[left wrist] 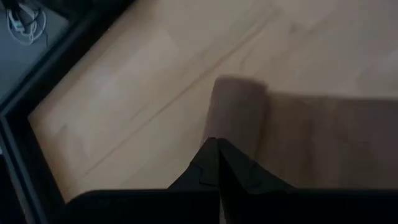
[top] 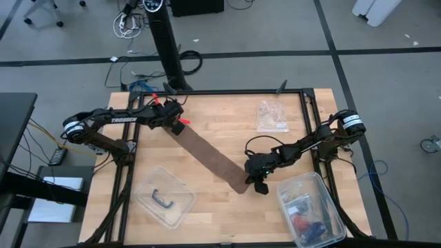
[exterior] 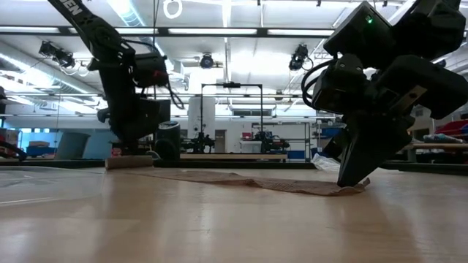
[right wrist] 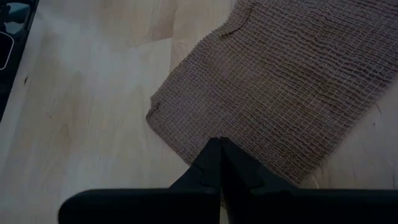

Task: Roll bandage
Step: Roll the brown bandage

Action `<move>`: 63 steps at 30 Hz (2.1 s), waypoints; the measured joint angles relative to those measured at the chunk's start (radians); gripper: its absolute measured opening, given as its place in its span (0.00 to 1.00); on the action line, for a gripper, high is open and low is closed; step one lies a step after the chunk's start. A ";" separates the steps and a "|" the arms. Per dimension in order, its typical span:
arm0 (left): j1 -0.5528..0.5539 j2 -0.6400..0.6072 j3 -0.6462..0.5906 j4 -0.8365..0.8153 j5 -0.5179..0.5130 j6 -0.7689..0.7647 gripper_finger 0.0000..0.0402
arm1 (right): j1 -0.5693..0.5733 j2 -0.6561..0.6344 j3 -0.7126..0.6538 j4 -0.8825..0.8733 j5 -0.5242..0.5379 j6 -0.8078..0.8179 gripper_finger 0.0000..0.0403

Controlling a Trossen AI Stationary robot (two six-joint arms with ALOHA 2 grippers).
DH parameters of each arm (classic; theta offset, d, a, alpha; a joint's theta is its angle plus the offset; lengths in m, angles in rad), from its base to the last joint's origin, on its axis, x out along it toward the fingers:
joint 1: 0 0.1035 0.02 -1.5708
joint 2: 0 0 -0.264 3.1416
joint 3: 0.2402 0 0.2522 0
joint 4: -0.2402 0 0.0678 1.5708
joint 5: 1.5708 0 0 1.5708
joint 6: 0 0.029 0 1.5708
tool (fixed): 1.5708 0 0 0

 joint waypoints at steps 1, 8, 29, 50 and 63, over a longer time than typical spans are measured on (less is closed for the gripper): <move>-0.006 -0.010 0.008 0.003 0.000 -0.001 0.00 | 0.000 0.000 0.000 0.000 0.000 0.000 0.00; -0.057 -0.157 -0.020 0.064 0.051 -0.106 0.00 | 0.000 0.001 0.000 0.005 -0.002 -0.023 0.00; -0.151 -0.372 -0.276 0.079 -0.176 -0.441 0.00 | -0.009 0.002 -0.001 0.029 0.014 -0.070 0.00; -0.106 -0.084 -0.275 0.406 -0.089 -0.203 0.00 | -0.020 -0.226 -0.002 -0.016 0.030 -0.021 0.19; -0.188 -0.174 -0.246 0.655 0.189 -0.045 0.00 | -0.014 -0.162 0.001 -0.042 0.079 -0.108 0.01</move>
